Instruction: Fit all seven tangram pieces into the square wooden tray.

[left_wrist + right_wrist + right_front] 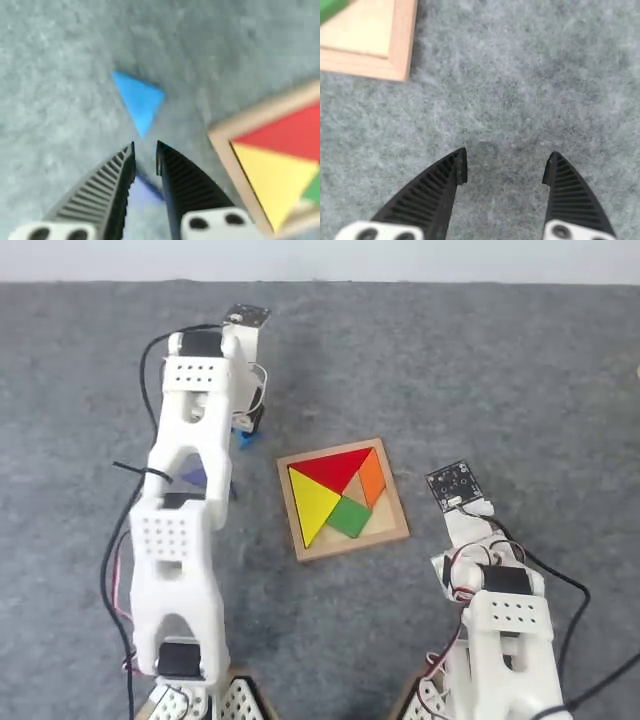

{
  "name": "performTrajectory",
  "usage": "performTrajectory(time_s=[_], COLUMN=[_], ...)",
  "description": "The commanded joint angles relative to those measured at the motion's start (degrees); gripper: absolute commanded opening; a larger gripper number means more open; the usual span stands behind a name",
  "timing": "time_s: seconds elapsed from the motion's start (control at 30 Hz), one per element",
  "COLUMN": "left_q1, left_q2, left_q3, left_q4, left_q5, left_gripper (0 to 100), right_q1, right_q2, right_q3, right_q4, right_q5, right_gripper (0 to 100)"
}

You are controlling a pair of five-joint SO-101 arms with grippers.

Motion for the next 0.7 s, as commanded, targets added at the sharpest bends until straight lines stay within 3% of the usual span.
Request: performTrajectory(time_s=[0.0, 0.13, 0.33, 0.67], left_q1=[1.05, 1.49, 1.32, -1.85], left_q2=[-14.86, -14.24, -2.55, 17.14], left_q3=[11.12, 15.34, 8.84, -22.20], left_q4=[-3.08, -11.16, -13.89, -2.73], left_q5=[-2.55, -2.29, 2.99, 7.21], left_gripper=[8, 18, 18, 18], right_q1=[0.40, 0.40, 0.40, 0.40], right_q2=[-1.19, -1.36, -1.36, -1.36], right_q3=[-0.44, -0.44, -0.35, -0.35], right_q4=[-1.19, -0.84, -0.84, -0.84], right_q5=[-0.62, -0.62, -0.62, -0.53], right_gripper=[25.3, 25.3, 25.3, 25.3])
